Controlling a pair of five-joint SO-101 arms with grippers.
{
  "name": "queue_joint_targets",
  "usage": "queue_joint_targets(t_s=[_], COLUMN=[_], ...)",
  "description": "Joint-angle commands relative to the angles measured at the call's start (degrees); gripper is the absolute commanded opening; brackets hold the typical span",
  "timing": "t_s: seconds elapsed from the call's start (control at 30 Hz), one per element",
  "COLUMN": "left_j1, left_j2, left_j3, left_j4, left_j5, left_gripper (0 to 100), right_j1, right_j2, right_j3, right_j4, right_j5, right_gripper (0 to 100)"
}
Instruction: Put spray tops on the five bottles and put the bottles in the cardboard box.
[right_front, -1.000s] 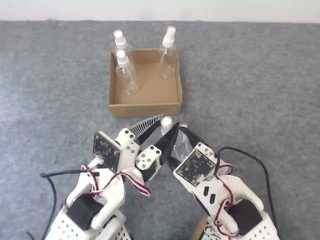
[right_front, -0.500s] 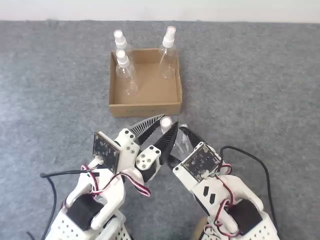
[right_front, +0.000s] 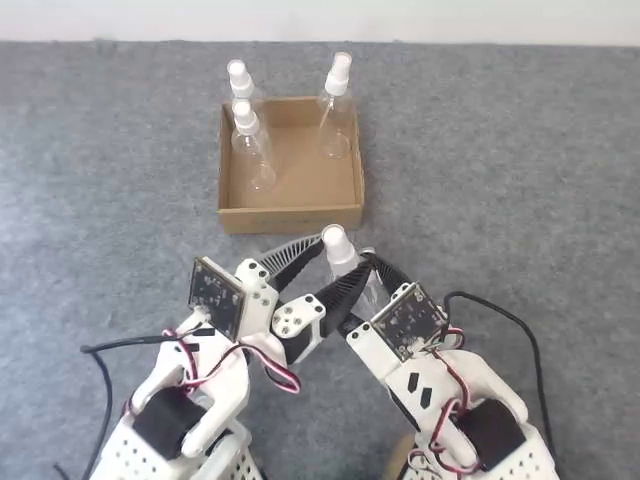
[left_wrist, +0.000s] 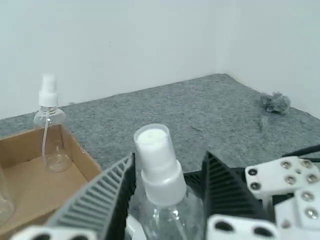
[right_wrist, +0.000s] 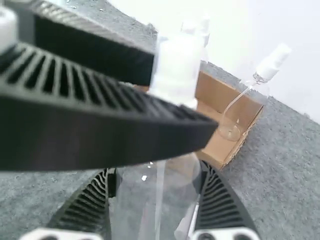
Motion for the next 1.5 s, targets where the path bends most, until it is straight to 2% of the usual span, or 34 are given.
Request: queue_joint_targets(t_s=[0.0,0.2,0.6,0.93,1.07,1.47], left_j1=[-0.44,-0.97,-10.90,-16.35,-20.75,-33.93], left_j2=[-0.62,-0.70,-0.70,-0.70,-0.70,-0.70], left_j3=[-5.05,-7.25,-10.68,-11.56,-11.30,-6.90], left_j4=[2.29,3.43,4.66,4.75,4.75,4.75], left_j5=[0.88,0.79,0.70,0.70,0.88,0.79], left_gripper=[20,20,20,20,20,1], right_j1=[2.86,5.93,9.98,9.98,9.89,9.63], right_j2=[-1.45,-1.45,-1.45,-1.45,-1.45,-1.45], right_j3=[-3.60,-0.09,2.55,3.69,3.87,4.48], right_j4=[-2.95,-7.60,-10.15,-10.15,-10.15,-10.15], right_j5=[-0.70,-0.88,-1.23,-1.23,-1.32,-5.10], right_gripper=[0.7,0.7,0.7,0.9,0.8,0.7])
